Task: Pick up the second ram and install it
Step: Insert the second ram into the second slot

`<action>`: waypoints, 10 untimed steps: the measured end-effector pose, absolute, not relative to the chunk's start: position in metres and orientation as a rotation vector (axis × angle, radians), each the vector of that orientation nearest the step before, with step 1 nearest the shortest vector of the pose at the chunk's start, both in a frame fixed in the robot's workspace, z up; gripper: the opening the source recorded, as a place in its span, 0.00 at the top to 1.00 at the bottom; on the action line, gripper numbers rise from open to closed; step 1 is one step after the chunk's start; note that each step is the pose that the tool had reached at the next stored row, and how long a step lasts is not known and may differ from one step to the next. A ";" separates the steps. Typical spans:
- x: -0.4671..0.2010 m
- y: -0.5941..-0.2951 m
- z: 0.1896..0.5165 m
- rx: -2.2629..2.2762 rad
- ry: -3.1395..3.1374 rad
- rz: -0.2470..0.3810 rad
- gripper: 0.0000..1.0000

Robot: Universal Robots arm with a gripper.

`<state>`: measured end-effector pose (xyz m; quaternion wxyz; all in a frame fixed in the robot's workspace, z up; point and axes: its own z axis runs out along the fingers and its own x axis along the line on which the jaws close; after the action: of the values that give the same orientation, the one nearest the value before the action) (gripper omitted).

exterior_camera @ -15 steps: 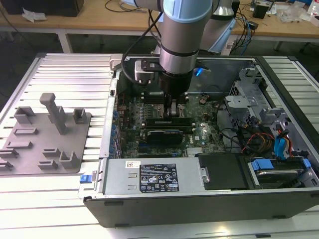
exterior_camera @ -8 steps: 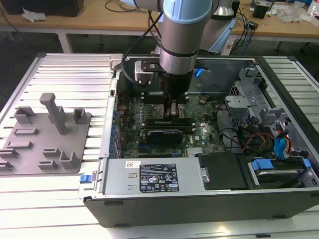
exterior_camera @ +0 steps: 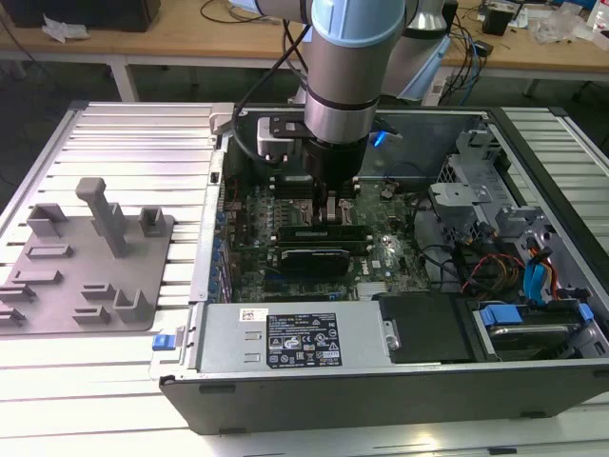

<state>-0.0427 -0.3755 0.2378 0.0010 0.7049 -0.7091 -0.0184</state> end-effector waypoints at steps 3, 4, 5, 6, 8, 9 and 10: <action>-0.043 -0.376 0.238 2.213 -2.226 -0.058 0.91; -0.043 -0.375 0.237 2.214 -2.227 -0.058 0.91; -0.043 -0.376 0.237 2.213 -2.226 -0.058 0.91; -0.043 -0.376 0.237 2.213 -2.226 -0.058 0.91; -0.043 -0.376 0.235 2.213 -2.226 -0.058 0.91; -0.043 -0.376 0.235 2.213 -2.226 -0.058 0.91; -0.043 -0.376 0.235 2.213 -2.227 -0.058 0.91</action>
<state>-0.0428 -0.3756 0.2349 0.0008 0.7049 -0.7091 -0.0186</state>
